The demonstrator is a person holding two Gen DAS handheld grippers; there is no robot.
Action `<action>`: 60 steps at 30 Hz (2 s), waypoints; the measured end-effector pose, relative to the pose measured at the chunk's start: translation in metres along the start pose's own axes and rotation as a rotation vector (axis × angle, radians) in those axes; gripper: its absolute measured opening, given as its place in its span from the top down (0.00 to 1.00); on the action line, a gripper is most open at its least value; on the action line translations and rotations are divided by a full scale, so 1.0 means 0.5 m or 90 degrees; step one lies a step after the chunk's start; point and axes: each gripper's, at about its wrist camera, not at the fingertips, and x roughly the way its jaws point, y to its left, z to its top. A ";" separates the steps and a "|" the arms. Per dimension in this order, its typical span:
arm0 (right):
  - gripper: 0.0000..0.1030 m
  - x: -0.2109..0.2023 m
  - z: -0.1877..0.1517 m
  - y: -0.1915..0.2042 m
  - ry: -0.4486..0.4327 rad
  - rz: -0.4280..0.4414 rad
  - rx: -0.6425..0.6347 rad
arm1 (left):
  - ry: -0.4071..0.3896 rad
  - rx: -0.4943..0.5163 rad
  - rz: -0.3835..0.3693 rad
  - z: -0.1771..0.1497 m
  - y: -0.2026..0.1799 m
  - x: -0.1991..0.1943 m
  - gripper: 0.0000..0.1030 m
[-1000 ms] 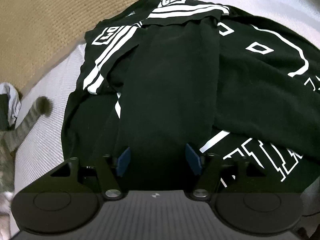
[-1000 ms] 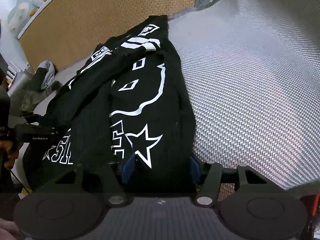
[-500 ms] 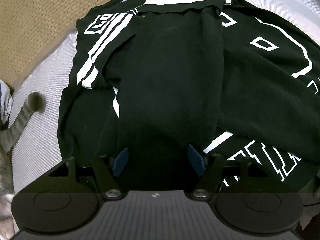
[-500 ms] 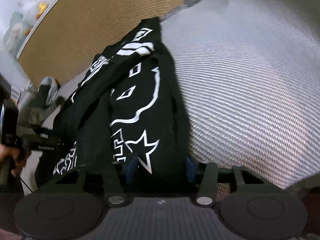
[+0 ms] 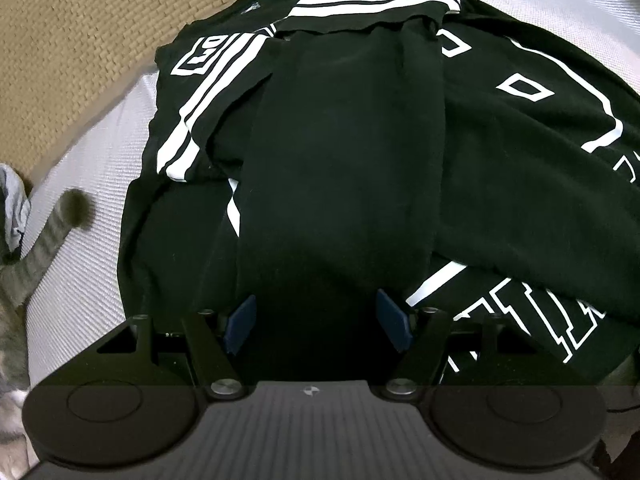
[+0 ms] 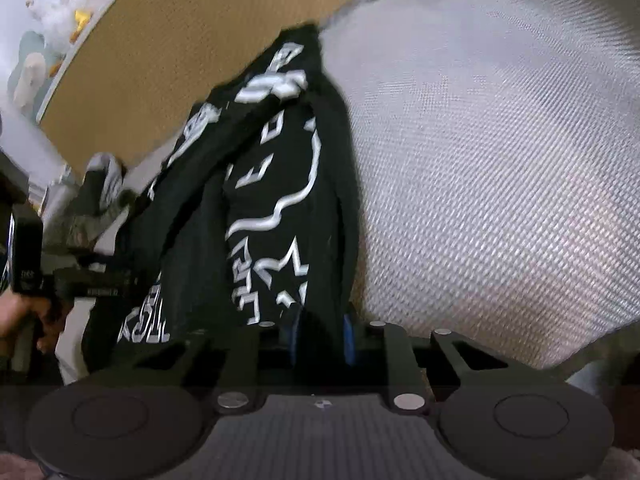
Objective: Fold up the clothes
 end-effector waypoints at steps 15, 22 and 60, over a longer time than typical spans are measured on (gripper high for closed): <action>0.75 0.023 -0.021 0.007 0.062 -0.008 -0.021 | -0.018 0.011 0.004 -0.007 -0.004 -0.003 0.32; 0.74 0.030 -0.022 0.007 0.073 -0.007 -0.019 | -0.025 0.027 0.014 -0.010 -0.010 -0.005 0.32; 0.88 -0.037 -0.029 0.046 -0.010 0.042 0.010 | -0.196 -0.018 -0.157 0.000 -0.069 -0.109 0.37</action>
